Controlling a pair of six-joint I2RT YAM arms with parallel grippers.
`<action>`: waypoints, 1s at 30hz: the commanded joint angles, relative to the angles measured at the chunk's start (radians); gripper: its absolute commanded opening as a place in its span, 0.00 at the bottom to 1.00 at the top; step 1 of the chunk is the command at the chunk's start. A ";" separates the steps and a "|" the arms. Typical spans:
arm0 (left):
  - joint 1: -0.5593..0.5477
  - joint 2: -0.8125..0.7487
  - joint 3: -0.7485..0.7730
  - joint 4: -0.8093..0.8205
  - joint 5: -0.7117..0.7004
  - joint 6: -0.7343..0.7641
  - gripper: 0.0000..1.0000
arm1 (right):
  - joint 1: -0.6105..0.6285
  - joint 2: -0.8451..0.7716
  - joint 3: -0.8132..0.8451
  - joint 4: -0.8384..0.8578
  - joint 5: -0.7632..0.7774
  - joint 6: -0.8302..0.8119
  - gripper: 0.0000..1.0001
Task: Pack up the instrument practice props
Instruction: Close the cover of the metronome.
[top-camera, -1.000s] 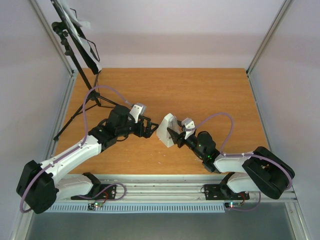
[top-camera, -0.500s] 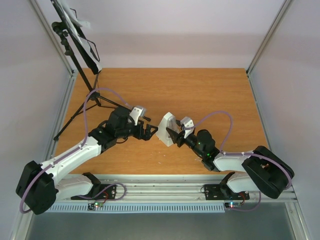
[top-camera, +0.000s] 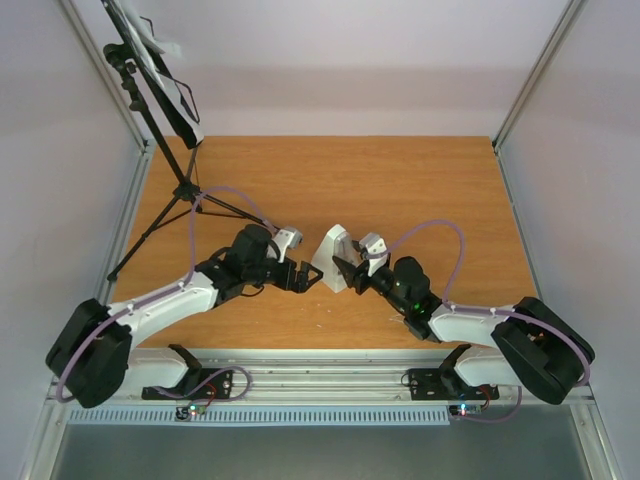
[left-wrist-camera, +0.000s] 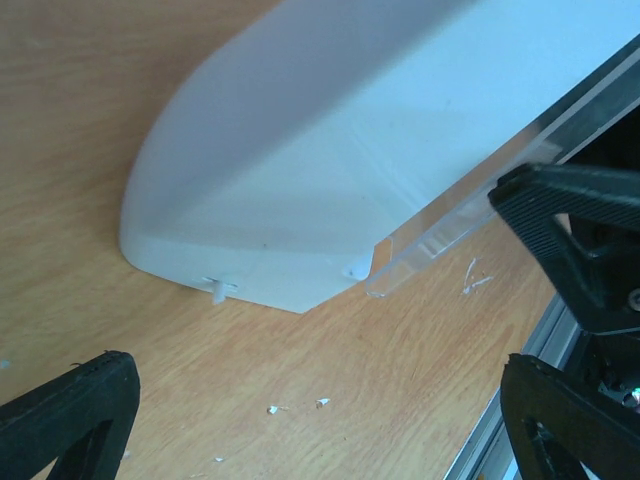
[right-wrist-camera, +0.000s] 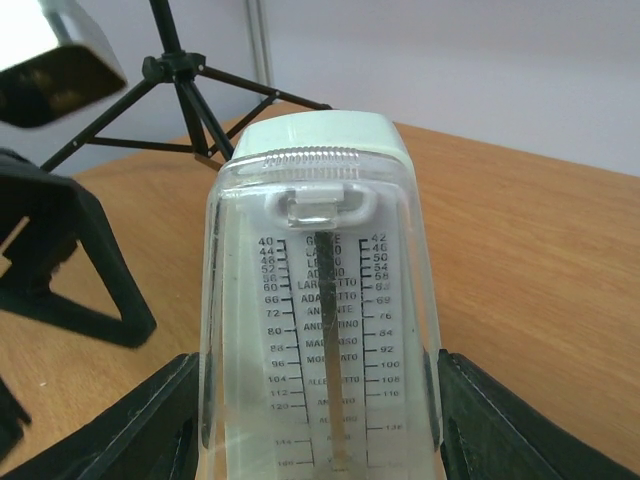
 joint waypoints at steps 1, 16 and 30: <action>-0.019 0.065 -0.014 0.147 0.048 -0.029 0.99 | -0.008 0.012 0.035 0.013 -0.016 -0.017 0.58; -0.021 0.161 -0.026 0.225 0.068 -0.036 0.99 | -0.055 0.011 -0.003 0.148 -0.063 0.029 0.58; -0.021 0.173 -0.030 0.229 0.066 -0.049 0.99 | -0.067 0.057 -0.013 0.176 -0.123 0.017 0.57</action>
